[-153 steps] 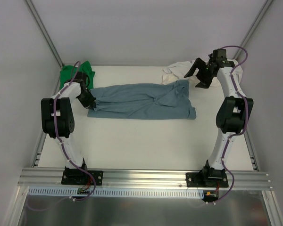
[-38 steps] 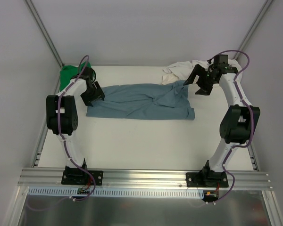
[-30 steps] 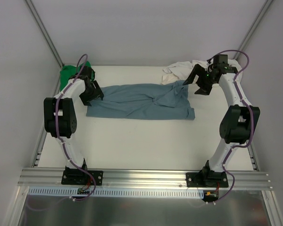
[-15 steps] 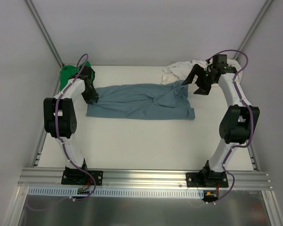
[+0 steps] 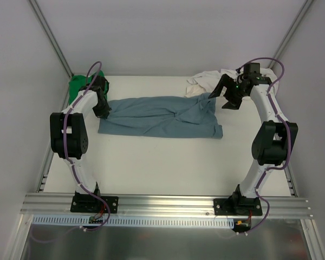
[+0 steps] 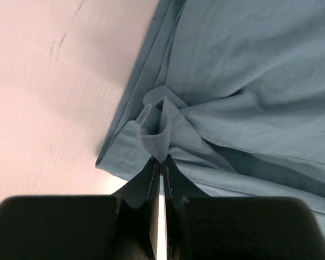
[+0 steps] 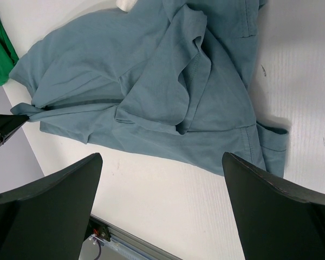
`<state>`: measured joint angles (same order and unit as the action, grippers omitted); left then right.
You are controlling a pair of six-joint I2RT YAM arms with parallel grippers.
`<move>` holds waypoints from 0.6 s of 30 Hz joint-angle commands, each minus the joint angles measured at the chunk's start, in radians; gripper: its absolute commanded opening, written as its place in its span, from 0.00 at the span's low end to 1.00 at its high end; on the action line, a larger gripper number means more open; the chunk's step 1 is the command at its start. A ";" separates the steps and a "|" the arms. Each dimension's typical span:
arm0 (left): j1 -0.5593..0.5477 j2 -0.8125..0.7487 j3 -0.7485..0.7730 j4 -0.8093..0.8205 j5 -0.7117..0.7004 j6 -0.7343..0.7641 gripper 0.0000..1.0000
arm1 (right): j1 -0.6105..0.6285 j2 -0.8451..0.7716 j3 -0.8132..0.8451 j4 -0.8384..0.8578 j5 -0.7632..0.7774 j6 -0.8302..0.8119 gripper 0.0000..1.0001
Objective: Fold and stack the t-shirts
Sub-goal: Fold the other side of the tshirt into a rectangle
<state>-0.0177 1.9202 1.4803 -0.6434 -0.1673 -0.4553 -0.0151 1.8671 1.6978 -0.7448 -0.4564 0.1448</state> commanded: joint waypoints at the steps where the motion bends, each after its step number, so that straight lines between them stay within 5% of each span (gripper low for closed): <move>1: 0.010 -0.021 0.028 -0.042 -0.095 0.021 0.00 | 0.007 -0.040 -0.001 0.009 -0.022 -0.007 0.99; 16: 0.039 0.014 0.064 -0.073 -0.126 -0.016 0.00 | 0.014 -0.013 -0.003 0.001 -0.054 -0.002 1.00; 18: 0.039 0.031 0.074 -0.072 -0.097 -0.016 0.14 | 0.036 -0.005 -0.009 0.004 -0.048 -0.008 0.99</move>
<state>0.0139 1.9324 1.5085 -0.6922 -0.2523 -0.4595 -0.0044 1.8675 1.6974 -0.7448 -0.4793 0.1448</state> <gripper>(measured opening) 0.091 0.993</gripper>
